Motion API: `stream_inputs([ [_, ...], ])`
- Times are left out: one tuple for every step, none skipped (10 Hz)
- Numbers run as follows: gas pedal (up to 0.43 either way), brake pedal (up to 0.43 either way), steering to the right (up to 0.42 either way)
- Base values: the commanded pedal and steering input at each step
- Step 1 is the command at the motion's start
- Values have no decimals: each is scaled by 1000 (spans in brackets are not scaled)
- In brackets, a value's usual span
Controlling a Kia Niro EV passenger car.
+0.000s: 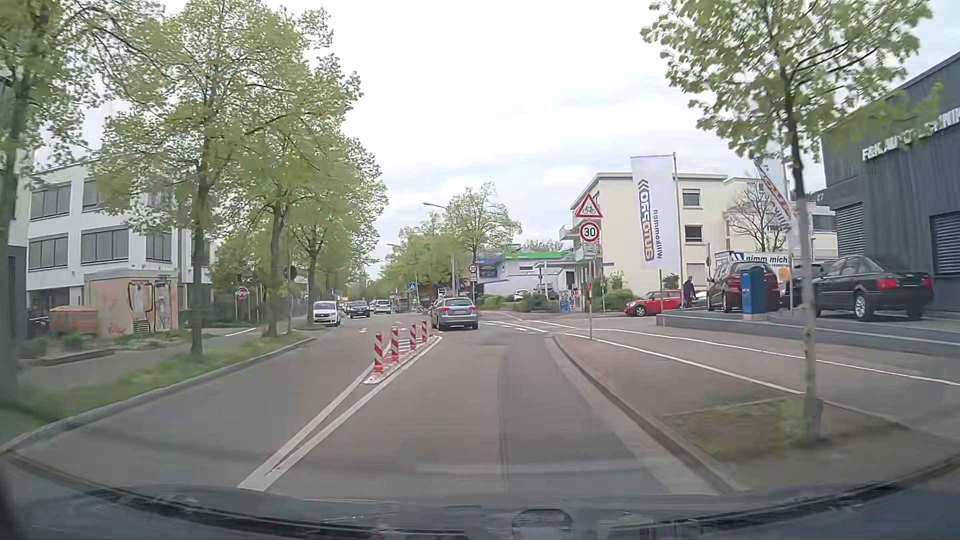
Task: Follow the waypoints while adhering to traffic rules and regulations
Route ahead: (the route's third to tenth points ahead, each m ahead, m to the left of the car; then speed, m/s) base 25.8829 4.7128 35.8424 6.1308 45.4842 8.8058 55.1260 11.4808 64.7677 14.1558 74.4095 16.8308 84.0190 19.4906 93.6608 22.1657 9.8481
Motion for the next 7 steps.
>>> stream_inputs([
  [39, 0, -3],
  [39, 0, 1],
  [39, 0, -1],
  [39, 0, -4],
  [39, 0, -3],
  [39, 0, -2],
  [39, 0, -3],
])
